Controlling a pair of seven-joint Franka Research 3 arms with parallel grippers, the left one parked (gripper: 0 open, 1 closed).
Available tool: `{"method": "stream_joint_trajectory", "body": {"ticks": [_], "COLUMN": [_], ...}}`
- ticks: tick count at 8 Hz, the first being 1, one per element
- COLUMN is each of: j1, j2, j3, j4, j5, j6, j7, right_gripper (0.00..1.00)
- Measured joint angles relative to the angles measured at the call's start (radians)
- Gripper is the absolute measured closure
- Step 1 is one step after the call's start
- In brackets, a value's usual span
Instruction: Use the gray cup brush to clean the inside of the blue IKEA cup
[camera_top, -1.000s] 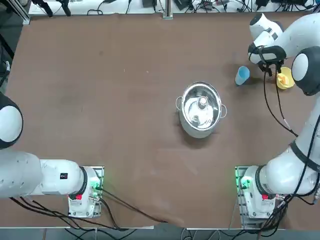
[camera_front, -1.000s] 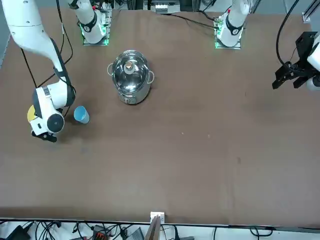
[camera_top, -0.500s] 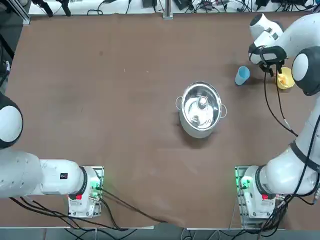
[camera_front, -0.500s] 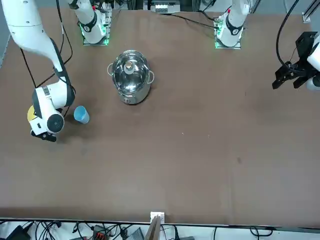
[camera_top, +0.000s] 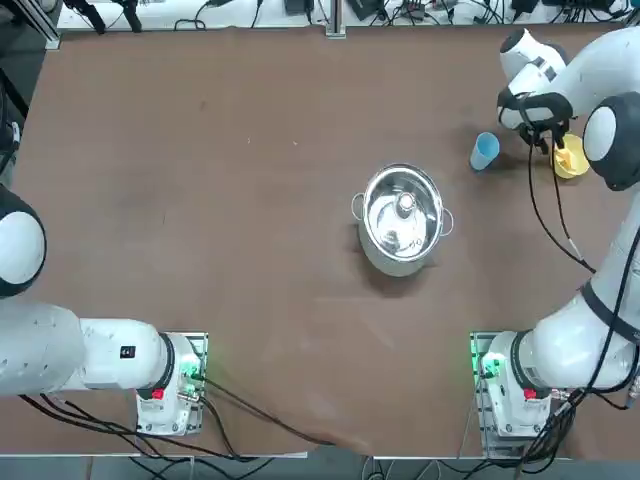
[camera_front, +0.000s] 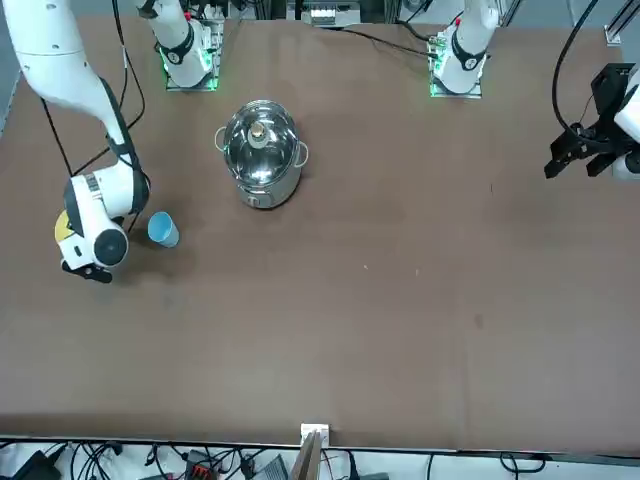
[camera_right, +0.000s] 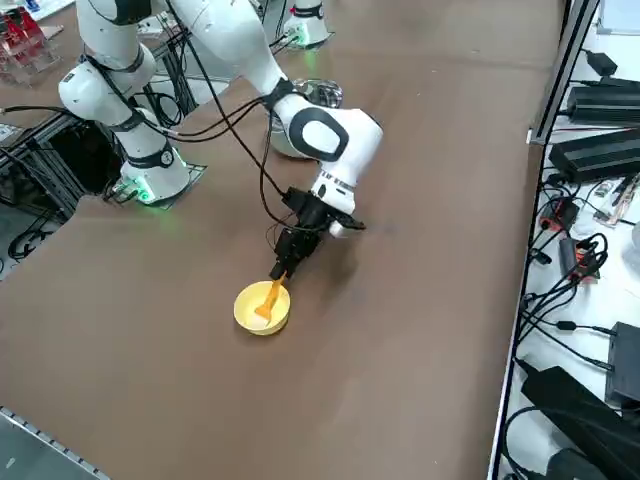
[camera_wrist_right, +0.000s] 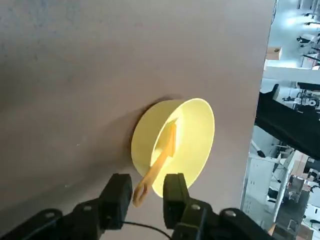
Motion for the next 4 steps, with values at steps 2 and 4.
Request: {"method": "stream_joint_trajectory", "body": {"ticks": [2, 4], "j1": [0.001, 0.004], "j2": [0.006, 0.006], "j3": [0.000, 0.000], "j4": [0.000, 0.000], "j5": [0.000, -0.001], "j6": [-0.009, -0.013], "j7": [0.000, 0.001], "right_gripper": [0.61, 0.64]}}
